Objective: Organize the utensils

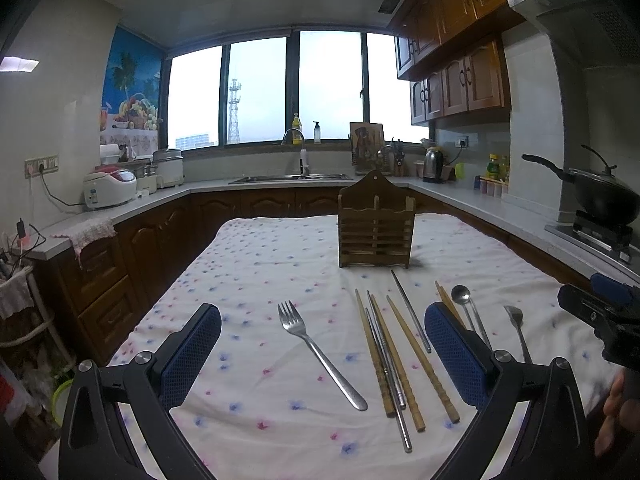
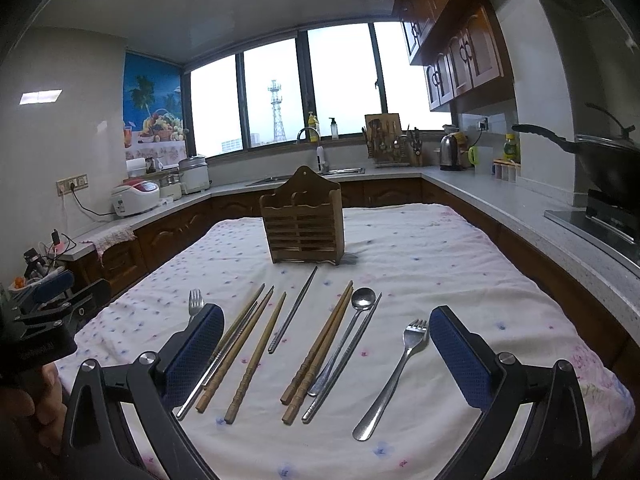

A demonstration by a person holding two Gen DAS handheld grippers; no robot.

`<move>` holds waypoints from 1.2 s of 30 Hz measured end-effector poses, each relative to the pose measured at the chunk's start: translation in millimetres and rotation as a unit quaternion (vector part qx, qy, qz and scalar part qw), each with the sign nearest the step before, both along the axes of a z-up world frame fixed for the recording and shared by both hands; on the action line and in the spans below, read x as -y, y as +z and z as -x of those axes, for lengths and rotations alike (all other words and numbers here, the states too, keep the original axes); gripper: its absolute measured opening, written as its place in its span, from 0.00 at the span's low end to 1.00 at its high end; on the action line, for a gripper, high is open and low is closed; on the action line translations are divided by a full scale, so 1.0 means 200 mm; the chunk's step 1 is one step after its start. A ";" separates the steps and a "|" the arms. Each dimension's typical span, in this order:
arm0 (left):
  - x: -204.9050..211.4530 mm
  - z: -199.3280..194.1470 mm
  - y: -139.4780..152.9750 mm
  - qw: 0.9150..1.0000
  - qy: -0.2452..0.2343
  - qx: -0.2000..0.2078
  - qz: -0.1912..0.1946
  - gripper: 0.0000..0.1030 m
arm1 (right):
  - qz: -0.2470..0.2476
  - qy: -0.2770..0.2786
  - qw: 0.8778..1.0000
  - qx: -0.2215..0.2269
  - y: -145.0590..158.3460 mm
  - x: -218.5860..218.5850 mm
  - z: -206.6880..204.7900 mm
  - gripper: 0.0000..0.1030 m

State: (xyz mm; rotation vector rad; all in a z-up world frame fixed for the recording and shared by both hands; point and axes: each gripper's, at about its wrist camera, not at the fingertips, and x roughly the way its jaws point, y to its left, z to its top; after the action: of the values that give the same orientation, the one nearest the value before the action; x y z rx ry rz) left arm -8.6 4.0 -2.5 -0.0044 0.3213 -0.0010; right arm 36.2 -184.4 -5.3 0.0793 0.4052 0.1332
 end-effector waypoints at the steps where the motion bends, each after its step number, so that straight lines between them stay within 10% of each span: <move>1: 0.00 0.00 0.00 1.000 0.000 0.000 0.000 0.99 | 0.001 0.000 1.000 0.001 0.00 0.00 0.00 1.00; 22: -0.01 -0.04 -0.01 1.000 -0.003 -0.013 0.007 0.99 | 0.002 0.002 1.000 -0.006 -0.01 -0.01 -0.01 1.00; 36: -0.13 -0.37 0.09 0.992 -0.029 -0.104 0.061 0.99 | -0.007 0.002 0.998 -0.069 0.02 0.03 -0.25 1.00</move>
State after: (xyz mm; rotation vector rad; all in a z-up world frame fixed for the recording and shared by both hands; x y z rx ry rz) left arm 65.8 29.4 15.7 -0.1163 0.5292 -0.0789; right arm 85.8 -190.8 -1.6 0.1023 0.5426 0.1352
